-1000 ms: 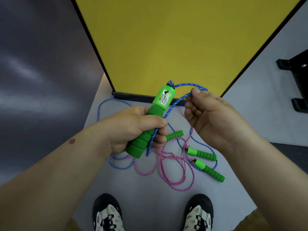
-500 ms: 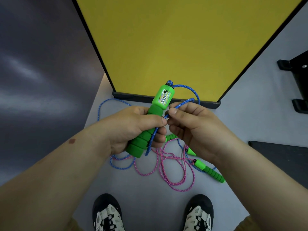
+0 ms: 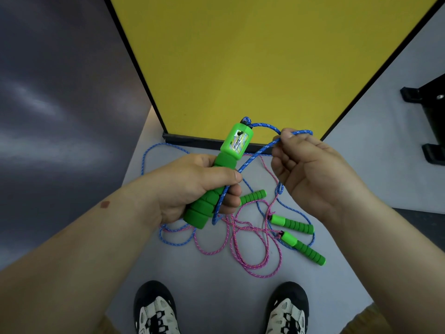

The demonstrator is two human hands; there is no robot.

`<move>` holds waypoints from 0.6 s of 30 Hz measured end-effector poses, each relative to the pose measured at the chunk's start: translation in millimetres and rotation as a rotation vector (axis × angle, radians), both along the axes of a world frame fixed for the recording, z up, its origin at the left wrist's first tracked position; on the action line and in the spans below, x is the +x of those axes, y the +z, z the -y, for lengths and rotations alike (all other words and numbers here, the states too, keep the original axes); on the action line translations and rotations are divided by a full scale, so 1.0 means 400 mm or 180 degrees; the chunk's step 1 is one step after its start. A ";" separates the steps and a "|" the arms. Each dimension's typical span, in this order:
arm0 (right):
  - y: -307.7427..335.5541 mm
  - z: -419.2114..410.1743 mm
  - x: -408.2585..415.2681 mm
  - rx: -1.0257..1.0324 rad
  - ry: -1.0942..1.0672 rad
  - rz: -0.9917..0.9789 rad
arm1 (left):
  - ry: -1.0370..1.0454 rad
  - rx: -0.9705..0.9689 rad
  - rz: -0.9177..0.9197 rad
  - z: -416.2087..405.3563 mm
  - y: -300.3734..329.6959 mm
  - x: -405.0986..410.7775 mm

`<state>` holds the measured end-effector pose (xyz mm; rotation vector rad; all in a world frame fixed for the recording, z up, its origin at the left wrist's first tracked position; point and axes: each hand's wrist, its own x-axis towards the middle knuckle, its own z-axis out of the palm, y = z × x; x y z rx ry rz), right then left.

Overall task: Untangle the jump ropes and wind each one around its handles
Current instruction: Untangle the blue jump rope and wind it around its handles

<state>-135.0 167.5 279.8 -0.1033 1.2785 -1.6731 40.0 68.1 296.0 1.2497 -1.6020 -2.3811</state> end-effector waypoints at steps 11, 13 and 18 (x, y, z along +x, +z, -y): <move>-0.002 -0.011 0.075 -0.0047 0.1122 -0.0160 | 0.0015 0.0047 -0.0043 -0.006 0.005 -0.002; -0.003 -0.011 0.082 -0.0080 0.1191 -0.0197 | 0.0029 0.0061 -0.0042 -0.005 0.006 -0.001; -0.002 -0.007 0.075 -0.0030 0.0939 -0.0294 | 0.0036 0.0061 -0.0043 0.001 0.003 0.003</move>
